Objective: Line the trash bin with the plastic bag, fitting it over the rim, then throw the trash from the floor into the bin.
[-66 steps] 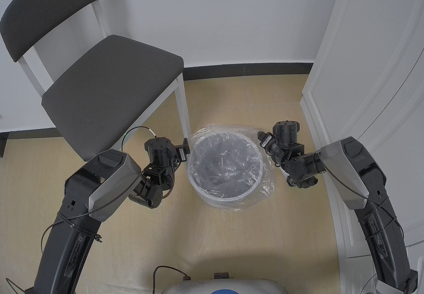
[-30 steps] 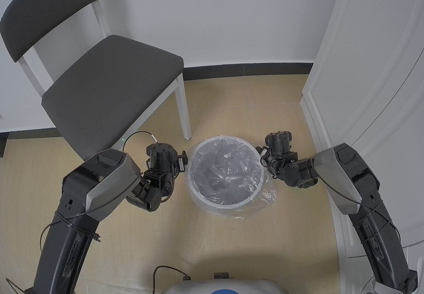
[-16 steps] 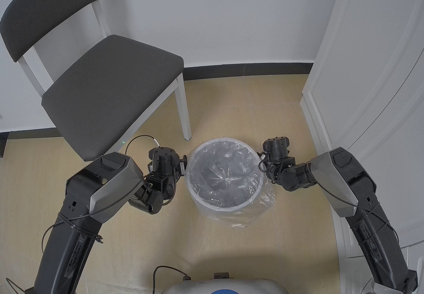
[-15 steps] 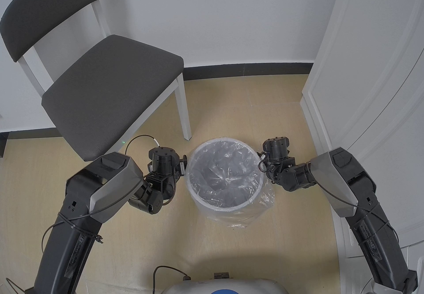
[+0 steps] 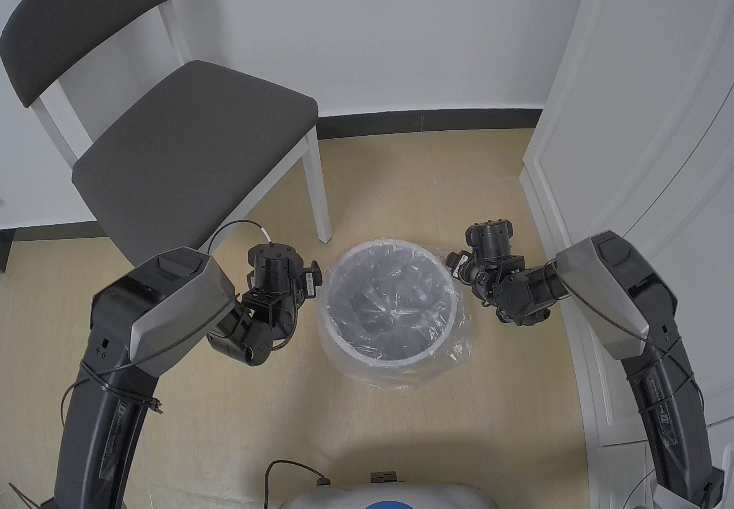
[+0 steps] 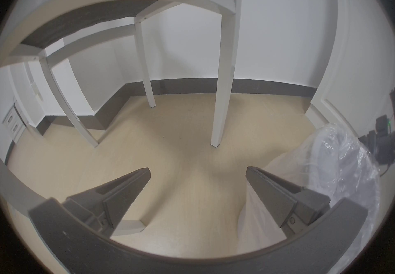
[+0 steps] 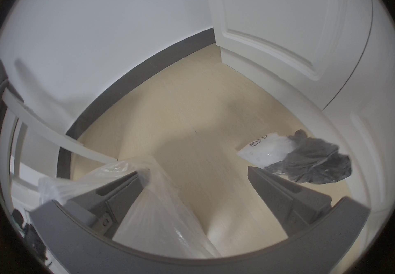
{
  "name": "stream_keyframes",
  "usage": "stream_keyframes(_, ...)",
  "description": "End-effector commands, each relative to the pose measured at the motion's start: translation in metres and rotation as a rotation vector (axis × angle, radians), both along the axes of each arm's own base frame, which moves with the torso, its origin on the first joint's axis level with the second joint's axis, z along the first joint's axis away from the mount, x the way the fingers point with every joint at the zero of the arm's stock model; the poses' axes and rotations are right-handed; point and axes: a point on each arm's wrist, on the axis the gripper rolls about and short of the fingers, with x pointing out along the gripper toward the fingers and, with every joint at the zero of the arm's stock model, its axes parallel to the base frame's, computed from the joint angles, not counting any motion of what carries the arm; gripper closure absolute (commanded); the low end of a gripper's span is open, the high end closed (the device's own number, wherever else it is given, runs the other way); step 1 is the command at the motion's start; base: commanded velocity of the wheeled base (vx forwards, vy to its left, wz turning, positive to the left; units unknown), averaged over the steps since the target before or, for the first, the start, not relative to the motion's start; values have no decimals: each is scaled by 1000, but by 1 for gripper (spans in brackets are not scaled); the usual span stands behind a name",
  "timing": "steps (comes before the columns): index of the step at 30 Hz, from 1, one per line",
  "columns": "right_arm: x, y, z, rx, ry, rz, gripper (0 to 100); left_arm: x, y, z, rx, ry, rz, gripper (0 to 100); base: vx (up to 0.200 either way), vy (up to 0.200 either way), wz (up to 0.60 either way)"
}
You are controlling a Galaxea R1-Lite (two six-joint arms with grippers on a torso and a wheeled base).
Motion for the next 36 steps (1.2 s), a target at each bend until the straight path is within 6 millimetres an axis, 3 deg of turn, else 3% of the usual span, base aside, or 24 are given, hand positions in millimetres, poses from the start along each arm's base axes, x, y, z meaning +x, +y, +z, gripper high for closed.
stream_keyframes(1, -24, -13, 52, -77, -14, 45, 0, -15, 6, 27, 58, -7, -14, 0, 0, 0, 0)
stream_keyframes(11, -44, -45, 70, -182, 24, 125, 0, -22, 12, 23, 123, -15, -28, 0, 0, 0, 0)
stream_keyframes(15, -69, -67, 69, -268, 44, 265, 0, -23, 12, 25, 121, -24, -30, 0, 0, 0, 0)
stream_keyframes(18, -84, -76, 61, -291, 42, 391, 0, -25, 11, 25, 122, -21, -33, 0, 0, 0, 0)
stream_keyframes(20, -100, -82, 44, -300, 11, 568, 0, -27, 10, 24, 124, -15, -36, 0, 0, 0, 0)
stream_keyframes(28, -115, -75, 4, -302, 92, 712, 0, -29, 8, 29, 121, -24, -42, 0, 0, 0, 0)
stream_keyframes(36, -120, -74, -24, -321, 143, 790, 0, -29, 6, 29, 120, -28, -46, 0, 0, 0, 0)
